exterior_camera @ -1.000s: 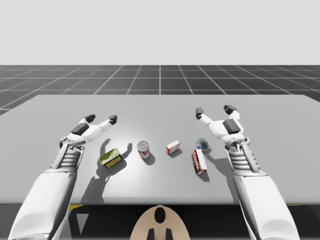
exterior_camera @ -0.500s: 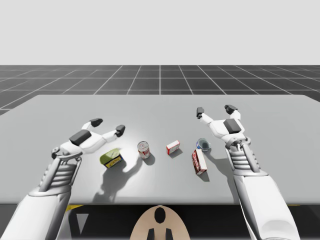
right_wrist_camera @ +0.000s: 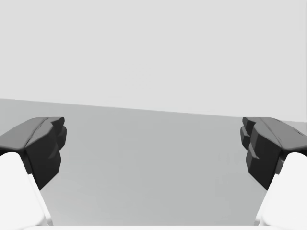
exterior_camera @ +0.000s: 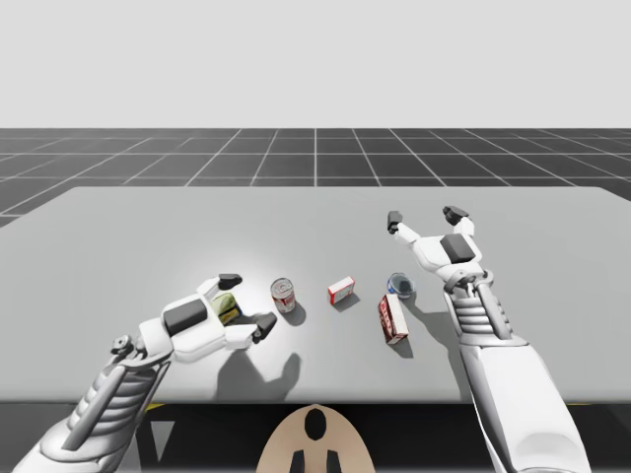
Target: Pick up the tomato soup can and lift it.
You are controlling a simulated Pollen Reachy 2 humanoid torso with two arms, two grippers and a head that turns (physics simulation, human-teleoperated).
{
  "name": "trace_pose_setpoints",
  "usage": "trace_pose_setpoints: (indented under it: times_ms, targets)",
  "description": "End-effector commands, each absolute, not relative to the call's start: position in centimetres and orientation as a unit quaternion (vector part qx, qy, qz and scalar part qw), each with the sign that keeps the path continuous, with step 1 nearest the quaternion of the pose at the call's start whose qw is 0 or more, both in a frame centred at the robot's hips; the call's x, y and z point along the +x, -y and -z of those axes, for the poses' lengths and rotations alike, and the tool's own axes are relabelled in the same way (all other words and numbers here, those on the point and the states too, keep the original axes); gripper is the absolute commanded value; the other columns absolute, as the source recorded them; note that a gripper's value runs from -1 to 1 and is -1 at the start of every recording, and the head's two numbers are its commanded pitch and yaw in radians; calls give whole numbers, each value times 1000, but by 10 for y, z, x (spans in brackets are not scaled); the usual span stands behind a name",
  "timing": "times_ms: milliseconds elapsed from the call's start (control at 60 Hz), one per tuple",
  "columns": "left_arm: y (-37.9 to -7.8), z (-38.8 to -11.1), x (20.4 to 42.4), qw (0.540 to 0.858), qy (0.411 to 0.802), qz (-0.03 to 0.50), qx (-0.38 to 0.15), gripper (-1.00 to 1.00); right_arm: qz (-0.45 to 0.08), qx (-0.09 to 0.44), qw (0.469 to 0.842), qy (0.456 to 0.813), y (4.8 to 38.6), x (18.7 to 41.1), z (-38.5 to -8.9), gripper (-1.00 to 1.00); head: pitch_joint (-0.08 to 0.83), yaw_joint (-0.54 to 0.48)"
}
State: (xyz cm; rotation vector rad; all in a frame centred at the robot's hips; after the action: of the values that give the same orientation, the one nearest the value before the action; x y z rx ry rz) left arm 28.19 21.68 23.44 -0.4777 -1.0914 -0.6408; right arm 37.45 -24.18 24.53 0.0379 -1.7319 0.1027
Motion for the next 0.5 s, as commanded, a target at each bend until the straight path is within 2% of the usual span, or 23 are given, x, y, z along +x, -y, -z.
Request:
trace_pose_setpoints:
  times_ms: [17,500]
  targets:
    - [-199,-221,287,785,481,319,-228,-1000,-45,16,646,762,242,374,-246,-1000,663,140]
    - [-155,-196,334,801,465,311,-213,-1000,-44,16,640,767,243,372,-248,-1000,673,133]
